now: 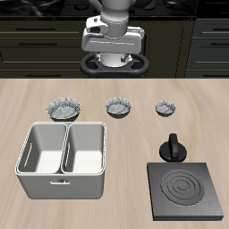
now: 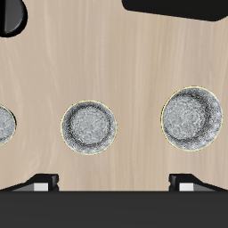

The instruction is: Place the largest bowl inside the left compartment of the bowl drainer

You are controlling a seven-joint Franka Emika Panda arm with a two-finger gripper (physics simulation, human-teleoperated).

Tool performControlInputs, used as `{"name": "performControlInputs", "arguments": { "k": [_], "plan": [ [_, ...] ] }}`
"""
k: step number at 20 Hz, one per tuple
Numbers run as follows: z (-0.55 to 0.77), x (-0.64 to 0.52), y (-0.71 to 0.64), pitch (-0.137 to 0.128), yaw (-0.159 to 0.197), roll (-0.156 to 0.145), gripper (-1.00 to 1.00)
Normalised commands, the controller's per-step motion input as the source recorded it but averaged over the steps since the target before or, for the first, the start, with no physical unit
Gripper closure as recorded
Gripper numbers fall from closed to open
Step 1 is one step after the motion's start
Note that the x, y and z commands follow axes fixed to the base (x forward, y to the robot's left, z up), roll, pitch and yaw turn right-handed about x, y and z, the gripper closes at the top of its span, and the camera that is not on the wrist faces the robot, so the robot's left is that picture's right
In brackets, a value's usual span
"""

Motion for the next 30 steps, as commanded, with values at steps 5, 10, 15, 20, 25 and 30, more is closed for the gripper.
{"name": "performControlInputs", "arguments": {
  "k": [5, 10, 15, 20, 25, 30],
  "plan": [
    [-0.01, 0.07, -0.32, 0.000, 0.005, -0.001, -1.00],
    [0.06, 0.02, -0.34, -0.018, 0.019, -0.032, -1.00],
    [0.06, 0.07, -0.53, -0.015, 0.018, -0.045, -1.00],
    [-0.01, 0.04, -0.49, -0.017, 0.034, -0.027, -1.00],
    [-0.08, 0.08, -0.41, 0.005, 0.034, -0.021, -1.00],
    [-0.10, 0.01, 0.05, -0.002, 0.037, 0.020, -1.00]
  ]
}}
